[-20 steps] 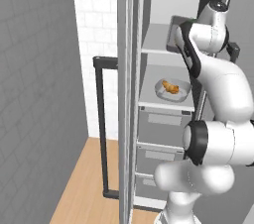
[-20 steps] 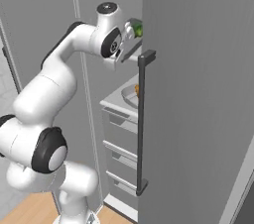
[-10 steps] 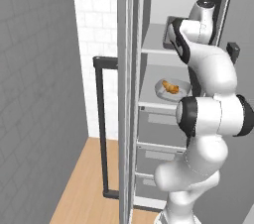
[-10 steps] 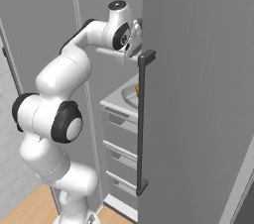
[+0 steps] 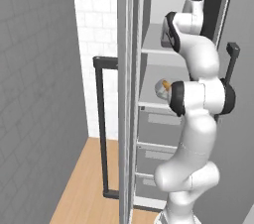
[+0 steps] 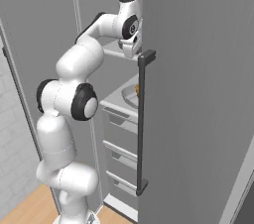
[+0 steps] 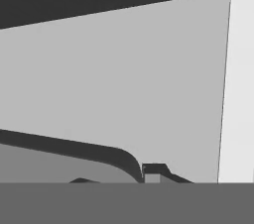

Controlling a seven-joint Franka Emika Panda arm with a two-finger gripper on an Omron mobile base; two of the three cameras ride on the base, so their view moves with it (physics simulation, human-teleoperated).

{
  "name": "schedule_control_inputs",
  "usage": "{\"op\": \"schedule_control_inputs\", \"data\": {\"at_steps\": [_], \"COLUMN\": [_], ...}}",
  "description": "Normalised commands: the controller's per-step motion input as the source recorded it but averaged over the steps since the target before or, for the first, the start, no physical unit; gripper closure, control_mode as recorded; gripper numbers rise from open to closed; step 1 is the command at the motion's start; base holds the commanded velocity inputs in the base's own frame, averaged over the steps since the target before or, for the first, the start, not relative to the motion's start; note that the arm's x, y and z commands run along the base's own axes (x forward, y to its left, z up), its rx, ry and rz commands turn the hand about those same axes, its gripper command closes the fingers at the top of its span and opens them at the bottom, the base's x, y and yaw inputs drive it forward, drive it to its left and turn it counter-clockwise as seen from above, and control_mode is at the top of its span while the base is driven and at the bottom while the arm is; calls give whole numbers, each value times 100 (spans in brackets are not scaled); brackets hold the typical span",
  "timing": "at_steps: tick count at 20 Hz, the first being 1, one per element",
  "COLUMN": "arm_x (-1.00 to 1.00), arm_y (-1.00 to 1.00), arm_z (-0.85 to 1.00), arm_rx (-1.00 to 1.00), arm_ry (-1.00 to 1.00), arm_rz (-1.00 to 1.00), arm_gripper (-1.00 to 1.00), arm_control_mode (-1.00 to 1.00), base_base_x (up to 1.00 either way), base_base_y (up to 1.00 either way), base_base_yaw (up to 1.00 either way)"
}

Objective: Take the meat container that has the chicken drumstick and place it on the second highest rack of the freezer. Then take the vegetable container that has the lemon and broccoli and place it on the highest rack of the freezer.

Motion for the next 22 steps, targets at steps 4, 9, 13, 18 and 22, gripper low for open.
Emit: {"op": "schedule_control_inputs", "data": {"at_steps": [4,9,13,18,22], "arm_x": [56,56,48,9,-8], "arm_y": [-20,-11,0,7,38], "arm_z": [-34,-53,-56,-69,-68], "arm_rx": [4,5,0,-2,-7], "arm_ry": [1,0,0,-14,-22], "arm_rz": [0,0,0,0,0], "arm_gripper": [100,-100,-100,-100,-100], "arm_control_mode": [-100,-100,-100,-100,-100], "base_base_x": [0,0,0,0,0], "base_base_y": [0,0,0,0,0], "base_base_yaw": [0,0,0,0,0]}}
